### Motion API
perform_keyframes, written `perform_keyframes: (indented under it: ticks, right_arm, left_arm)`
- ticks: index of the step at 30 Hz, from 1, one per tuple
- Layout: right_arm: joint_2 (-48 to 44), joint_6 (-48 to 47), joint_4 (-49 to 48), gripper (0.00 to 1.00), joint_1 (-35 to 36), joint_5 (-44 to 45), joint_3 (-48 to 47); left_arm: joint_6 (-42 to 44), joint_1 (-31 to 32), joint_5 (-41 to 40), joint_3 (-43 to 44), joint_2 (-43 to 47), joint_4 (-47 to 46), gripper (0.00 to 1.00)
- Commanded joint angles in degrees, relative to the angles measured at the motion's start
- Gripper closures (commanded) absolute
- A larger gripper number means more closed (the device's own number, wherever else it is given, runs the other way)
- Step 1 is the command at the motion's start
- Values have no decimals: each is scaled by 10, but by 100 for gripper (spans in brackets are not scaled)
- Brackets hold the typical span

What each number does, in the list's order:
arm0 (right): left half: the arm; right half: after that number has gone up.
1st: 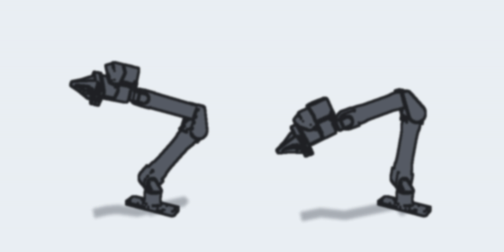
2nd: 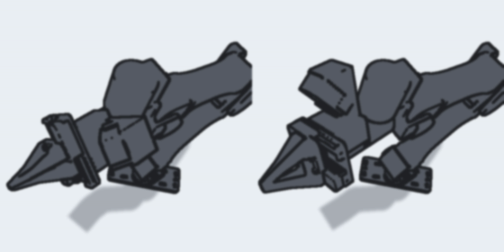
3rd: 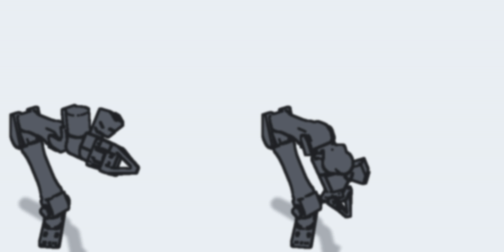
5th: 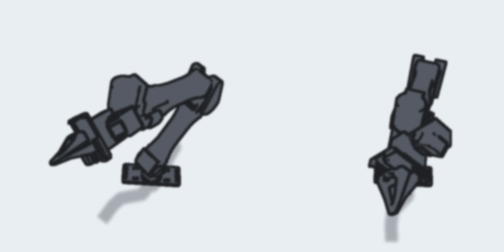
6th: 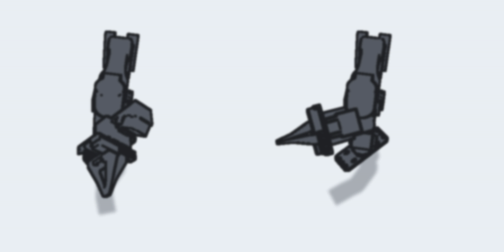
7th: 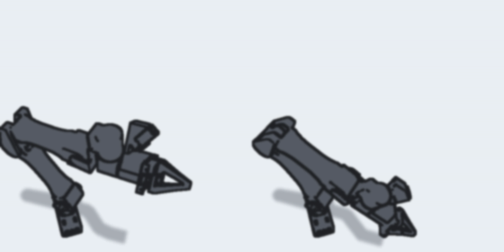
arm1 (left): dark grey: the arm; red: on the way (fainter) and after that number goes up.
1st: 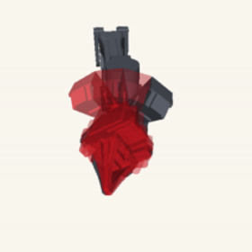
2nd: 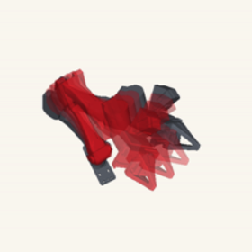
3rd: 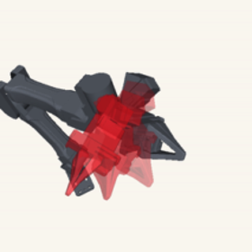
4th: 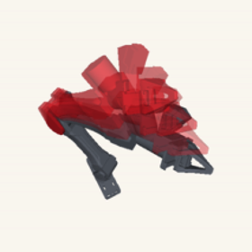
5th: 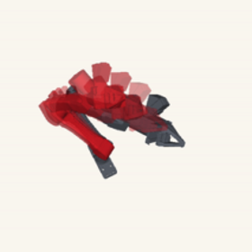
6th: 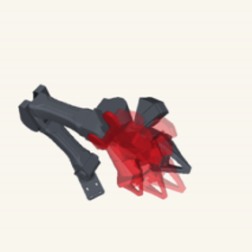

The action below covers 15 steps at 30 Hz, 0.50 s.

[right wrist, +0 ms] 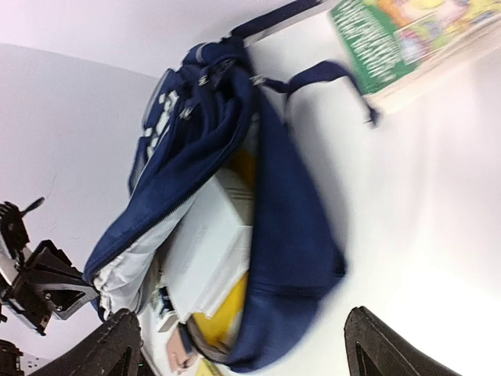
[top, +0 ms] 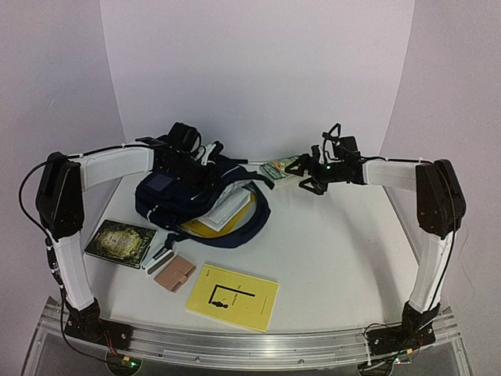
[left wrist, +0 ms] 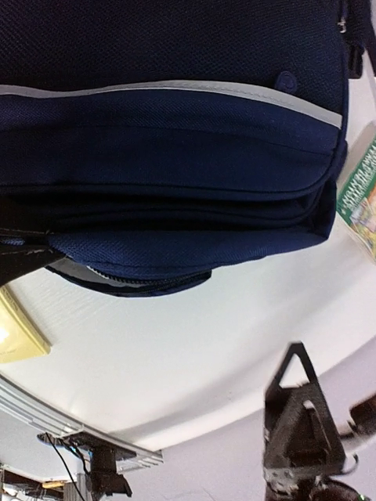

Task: Pack the student bag
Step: Place the book in the student bag.

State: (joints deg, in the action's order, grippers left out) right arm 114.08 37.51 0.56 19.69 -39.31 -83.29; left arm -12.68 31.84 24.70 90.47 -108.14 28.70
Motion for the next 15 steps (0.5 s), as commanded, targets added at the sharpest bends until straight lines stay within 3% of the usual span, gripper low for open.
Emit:
perform_keyframes:
  ticks: [1,3,6,15]
  right_arm:
    - [-25,-105,-6,10,-47,43,-16]
    - [-4,-137,-6,10,-71,69,-37]
    - [37,-175,-6,12,-89,112,-84]
    - [211,-170,-6,23,-107,145,-261]
  left_arm:
    - [48,-5,-86,34,-32,56,80]
    - [50,-2,-103,40,-33,57,61]
    - [41,0,-109,45,-28,45,45]
    - [31,25,-118,63,-13,46,30]
